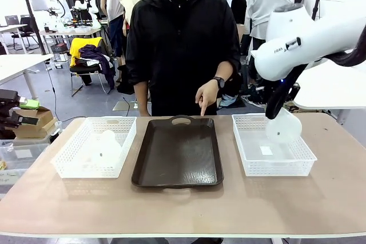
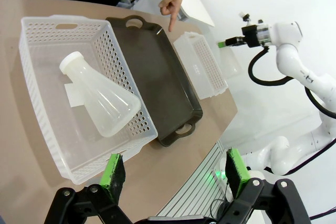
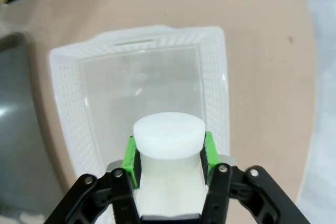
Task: Prepare the laboratory tools.
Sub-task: While moving the picked Big flask to the Handle tray indicated by the person, stop as directed by the person.
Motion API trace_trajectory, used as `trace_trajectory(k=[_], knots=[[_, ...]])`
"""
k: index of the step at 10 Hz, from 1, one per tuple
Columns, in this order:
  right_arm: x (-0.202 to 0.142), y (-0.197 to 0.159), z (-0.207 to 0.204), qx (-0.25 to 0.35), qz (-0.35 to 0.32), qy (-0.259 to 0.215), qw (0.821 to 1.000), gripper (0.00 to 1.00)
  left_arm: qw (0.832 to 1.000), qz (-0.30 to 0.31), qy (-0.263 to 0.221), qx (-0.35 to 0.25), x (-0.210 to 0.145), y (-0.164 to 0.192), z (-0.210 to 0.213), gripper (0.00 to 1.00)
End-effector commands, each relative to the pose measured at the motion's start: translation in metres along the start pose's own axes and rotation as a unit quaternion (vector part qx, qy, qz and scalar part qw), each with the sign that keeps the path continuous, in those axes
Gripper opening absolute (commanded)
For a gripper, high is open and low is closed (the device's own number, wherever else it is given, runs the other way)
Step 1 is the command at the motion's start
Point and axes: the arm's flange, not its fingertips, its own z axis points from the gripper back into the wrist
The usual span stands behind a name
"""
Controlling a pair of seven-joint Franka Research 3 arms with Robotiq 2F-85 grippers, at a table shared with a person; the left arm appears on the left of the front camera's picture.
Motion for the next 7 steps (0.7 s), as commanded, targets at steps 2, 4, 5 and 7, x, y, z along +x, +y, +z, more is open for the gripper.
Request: trace_trajectory(k=[2,4,5,7], knots=[[-0.007,0.039,0.052,-0.014,0.069,-0.027,0.997,0.0,1.0,-0.006,0.001,-0.003,-0.001,0.0,0.002,1.0],[-0.006,0.079,0.084,-0.026,0.105,-0.053,0.993,0.0,1.0,-0.006,0.001,-0.003,-0.001,0.0,0.002,1.0],[-0.007,0.104,0.096,-0.028,0.136,-0.061,0.988,0.0,1.0,-0.006,0.001,-0.003,-0.001,0.0,0.002,1.0],[-0.006,0.16,0.103,-0.036,0.193,-0.057,0.979,0.0,1.0,-0.006,0.001,-0.003,-0.001,0.0,0.002,1.0]])
